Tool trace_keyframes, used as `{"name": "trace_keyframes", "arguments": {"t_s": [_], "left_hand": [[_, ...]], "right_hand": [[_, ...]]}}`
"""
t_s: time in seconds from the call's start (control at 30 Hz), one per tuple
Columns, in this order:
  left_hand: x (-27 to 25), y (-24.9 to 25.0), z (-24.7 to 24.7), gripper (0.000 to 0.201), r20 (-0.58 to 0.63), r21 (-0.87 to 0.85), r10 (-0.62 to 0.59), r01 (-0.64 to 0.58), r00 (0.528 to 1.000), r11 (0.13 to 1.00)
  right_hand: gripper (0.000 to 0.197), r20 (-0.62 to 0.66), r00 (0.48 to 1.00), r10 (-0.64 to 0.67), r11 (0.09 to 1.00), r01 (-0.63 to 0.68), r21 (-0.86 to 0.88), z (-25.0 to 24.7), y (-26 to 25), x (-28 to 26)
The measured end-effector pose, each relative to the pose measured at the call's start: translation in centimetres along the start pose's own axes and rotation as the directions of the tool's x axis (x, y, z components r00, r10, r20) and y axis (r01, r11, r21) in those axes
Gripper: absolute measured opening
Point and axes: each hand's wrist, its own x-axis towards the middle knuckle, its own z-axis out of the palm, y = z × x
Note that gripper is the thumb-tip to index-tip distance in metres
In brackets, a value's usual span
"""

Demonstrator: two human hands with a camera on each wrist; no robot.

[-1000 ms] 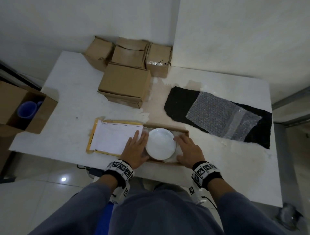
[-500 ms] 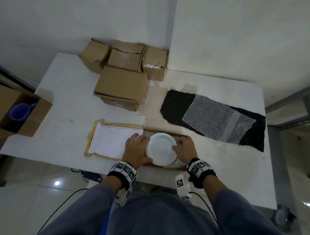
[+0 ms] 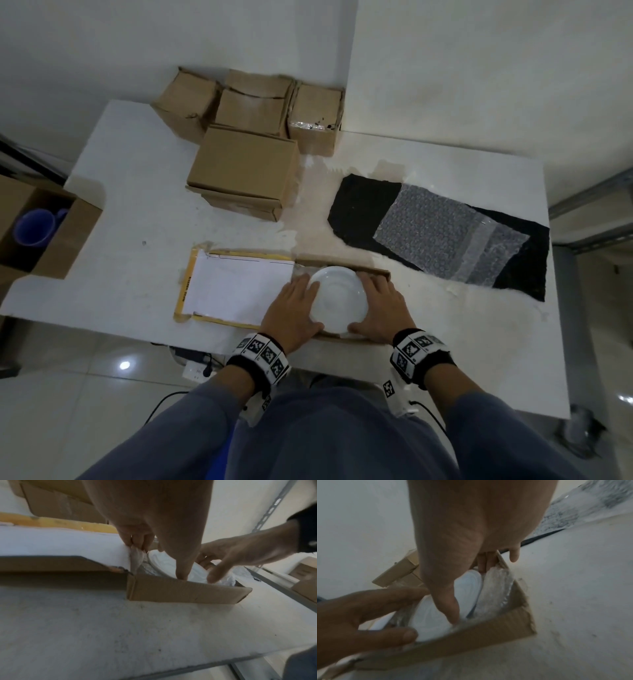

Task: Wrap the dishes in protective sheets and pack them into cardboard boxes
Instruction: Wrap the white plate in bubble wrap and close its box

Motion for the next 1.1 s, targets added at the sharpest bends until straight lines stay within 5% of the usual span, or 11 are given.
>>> {"name": "trace_keyframes", "arguments": {"t_s": [0.33, 0.47, 0.53, 0.63, 0.8, 1.1], "left_hand": [[1.2, -2.0, -0.4, 0.089, -0.020, 0.082, 0.092, -0.090, 0.996, 0.993], [3.2, -3.6, -1.8, 0.068, 0.027, -0.015, 0.141, -0.141, 0.990, 0.990], [4.1, -4.4, -2.4, 0.042, 0.021, -0.276, 0.136, -0.125, 0.991, 0.953], [5.4, -5.2, -3.4, 0.014, 0.017, -0.556, 0.112, -0.084, 0.994, 0.827], [6.8, -5.8, -4.7, 0.014, 0.162, -0.637, 0.060, 0.058, 0.985, 0.769], [7.0, -5.8, -5.1, 0.017, 0.198, -0.639, 0.037, 0.100, 0.979, 0.763]], "right_hand": [[0.114, 0.041, 0.999, 0.006, 0.998, -0.003, -0.066, 0.3, 0.1, 0.8], [0.081, 0.008, 1.000, 0.018, 1.000, -0.018, -0.009, -1.5, -0.1, 1.2], [0.049, -0.132, 0.984, 0.122, 0.978, -0.097, 0.182, -2.8, 0.5, 1.6], [0.018, -0.383, 0.873, 0.301, 0.924, -0.168, 0.343, -4.6, 2.6, 2.7], [0.041, -0.372, 0.819, 0.437, 0.899, -0.413, 0.146, -4.9, 5.8, 4.7], [0.017, -0.366, 0.847, 0.386, 0.922, -0.368, 0.121, -5.5, 6.1, 5.0]]}}
